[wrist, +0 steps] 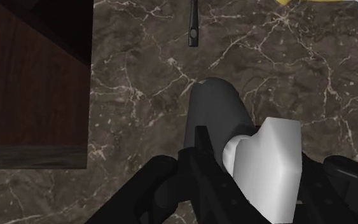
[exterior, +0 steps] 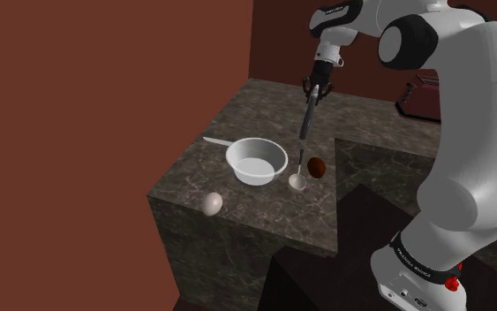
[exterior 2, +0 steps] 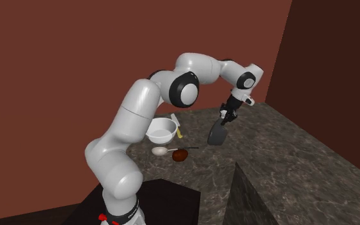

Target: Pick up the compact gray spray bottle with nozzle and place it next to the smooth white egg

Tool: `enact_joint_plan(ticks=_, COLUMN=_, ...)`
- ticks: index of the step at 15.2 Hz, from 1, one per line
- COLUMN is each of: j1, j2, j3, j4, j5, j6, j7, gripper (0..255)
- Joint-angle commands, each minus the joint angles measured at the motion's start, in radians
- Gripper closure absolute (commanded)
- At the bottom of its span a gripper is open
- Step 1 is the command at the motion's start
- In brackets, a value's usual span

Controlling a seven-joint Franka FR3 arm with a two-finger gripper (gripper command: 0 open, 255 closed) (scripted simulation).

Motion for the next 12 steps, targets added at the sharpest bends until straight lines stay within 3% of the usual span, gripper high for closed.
enact_joint_plan(ticks=1, j1=0.011, j2=0.102, j3=0.005, j4=-0.050, j5=0.000, j6=0.023, j7=0.000, gripper=255)
enact_joint_plan(ticks=2, j1=-0.010, j2=0.124, j3=0.000, j4=-0.003, j5=-0.004, j6=-0.005, j7=-0.014, gripper=255)
enact_joint_plan(ticks=3, j1=-0.010, j2=0.123, j3=-0.002, j4=-0.044, j5=-0.004, j6=0.032, j7=-0.029, gripper=255)
enact_joint_plan(ticks=6, j1=-0.007, j2=0.115, j3=0.001, j4=0.003, j5=-0.004, j6=-0.019, j7=-0.007, gripper=255)
enact_joint_plan(ticks=7, j1=-0.008, j2=0.147, j3=0.006, j4=0.062, j5=0.001, j6=-0.043, j7=0.008, gripper=255)
enact_joint_plan(ticks=12, j1=-0.006, j2=0.102, j3=0.014, j4=0.064, j5=-0.005, j6=-0.084, j7=0.030, gripper=255)
